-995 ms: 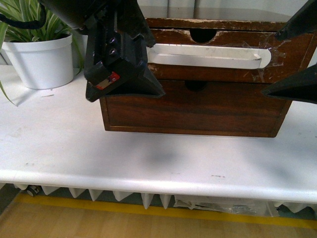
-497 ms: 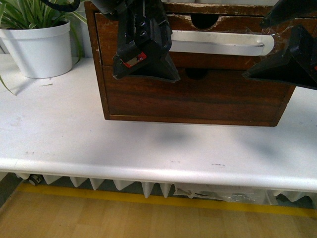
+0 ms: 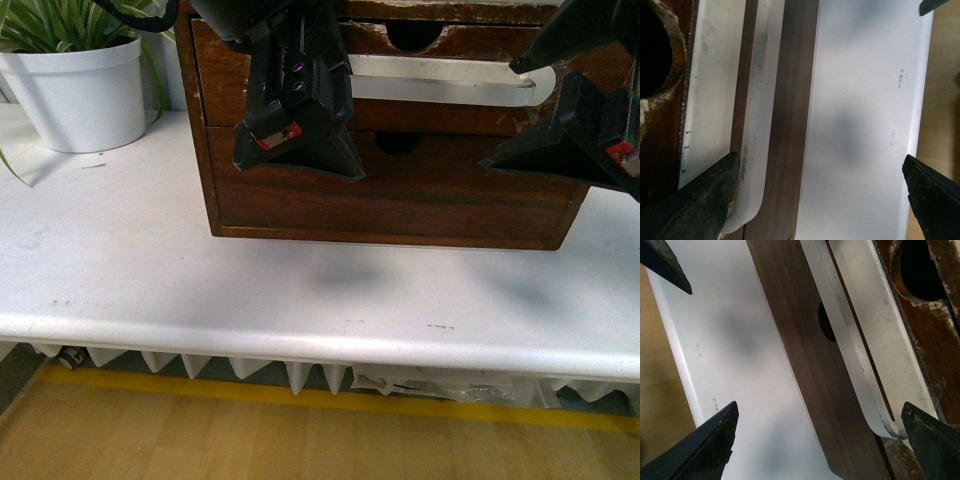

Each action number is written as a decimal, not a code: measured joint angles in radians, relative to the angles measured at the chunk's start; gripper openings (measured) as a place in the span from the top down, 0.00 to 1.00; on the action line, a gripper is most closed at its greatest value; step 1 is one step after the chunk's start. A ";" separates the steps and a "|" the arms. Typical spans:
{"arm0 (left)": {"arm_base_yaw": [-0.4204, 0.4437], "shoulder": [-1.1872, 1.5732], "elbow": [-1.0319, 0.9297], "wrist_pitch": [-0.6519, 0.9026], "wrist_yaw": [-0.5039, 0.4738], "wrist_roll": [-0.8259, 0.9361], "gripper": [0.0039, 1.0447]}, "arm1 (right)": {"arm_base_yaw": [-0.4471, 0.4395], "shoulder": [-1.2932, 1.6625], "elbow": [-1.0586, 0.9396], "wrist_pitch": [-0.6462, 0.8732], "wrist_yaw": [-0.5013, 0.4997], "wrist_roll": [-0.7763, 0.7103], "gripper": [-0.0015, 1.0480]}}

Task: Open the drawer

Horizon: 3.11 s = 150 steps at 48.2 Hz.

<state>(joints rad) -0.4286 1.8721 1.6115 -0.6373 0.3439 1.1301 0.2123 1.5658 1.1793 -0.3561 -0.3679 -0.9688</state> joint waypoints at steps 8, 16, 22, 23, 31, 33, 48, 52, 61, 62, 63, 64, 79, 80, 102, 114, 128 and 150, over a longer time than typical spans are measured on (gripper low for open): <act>-0.002 0.003 0.006 -0.011 0.005 0.003 0.06 | 0.008 0.023 0.004 -0.005 0.002 -0.004 0.09; -0.002 0.003 0.006 -0.011 0.004 0.007 0.06 | 0.016 0.042 0.012 0.009 0.011 -0.003 0.09; 0.000 0.003 0.006 -0.011 0.003 0.015 0.06 | 0.021 0.071 0.033 0.005 0.009 -0.003 0.09; 0.001 0.003 0.006 -0.013 0.003 0.018 0.06 | 0.022 0.074 0.036 -0.001 0.008 -0.004 0.09; 0.002 -0.001 0.006 -0.055 0.005 0.041 0.06 | 0.024 0.077 0.059 -0.079 -0.008 -0.031 0.09; 0.001 -0.003 0.006 -0.060 0.004 0.045 0.06 | 0.024 0.077 0.063 -0.092 -0.012 -0.039 0.09; -0.002 -0.026 -0.002 -0.127 0.008 0.065 0.06 | 0.017 0.060 0.064 -0.171 -0.047 -0.108 0.09; -0.004 -0.034 -0.007 -0.143 0.006 0.074 0.06 | 0.014 0.049 0.059 -0.194 -0.056 -0.128 0.09; -0.019 -0.081 -0.048 -0.198 -0.003 0.106 0.06 | 0.004 0.013 0.035 -0.256 -0.091 -0.176 0.09; -0.021 -0.086 -0.053 -0.203 -0.003 0.108 0.06 | 0.004 0.007 0.029 -0.261 -0.096 -0.180 0.09; -0.023 -0.095 -0.061 -0.209 -0.003 0.109 0.06 | 0.003 0.004 0.025 -0.266 -0.098 -0.183 0.09; -0.024 -0.099 -0.066 -0.212 -0.004 0.113 0.06 | 0.003 0.000 0.021 -0.274 -0.104 -0.190 0.09; -0.040 -0.183 -0.162 -0.181 -0.016 0.124 0.05 | 0.003 -0.047 -0.023 -0.290 -0.129 -0.207 0.09; -0.040 -0.189 -0.171 -0.161 -0.017 0.118 0.06 | 0.002 -0.051 -0.026 -0.279 -0.130 -0.195 0.09; -0.038 -0.423 -0.330 0.126 0.047 -0.064 0.06 | -0.098 -0.275 -0.146 -0.148 -0.282 -0.079 0.09; 0.012 -0.595 -0.605 0.587 -0.151 -0.261 0.06 | -0.211 -0.505 -0.409 0.177 -0.321 0.177 0.09; 0.089 -0.949 -1.101 1.031 -0.572 -0.635 0.06 | -0.442 -0.840 -0.790 0.456 -0.279 0.573 0.09; 0.139 -1.609 -1.463 0.547 -0.919 -1.172 0.06 | -0.565 -1.176 -0.986 0.349 -0.257 0.854 0.09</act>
<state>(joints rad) -0.2893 0.2626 0.1486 -0.0898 -0.5747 -0.0422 -0.3527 0.3901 0.1928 -0.0067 -0.6254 -0.1150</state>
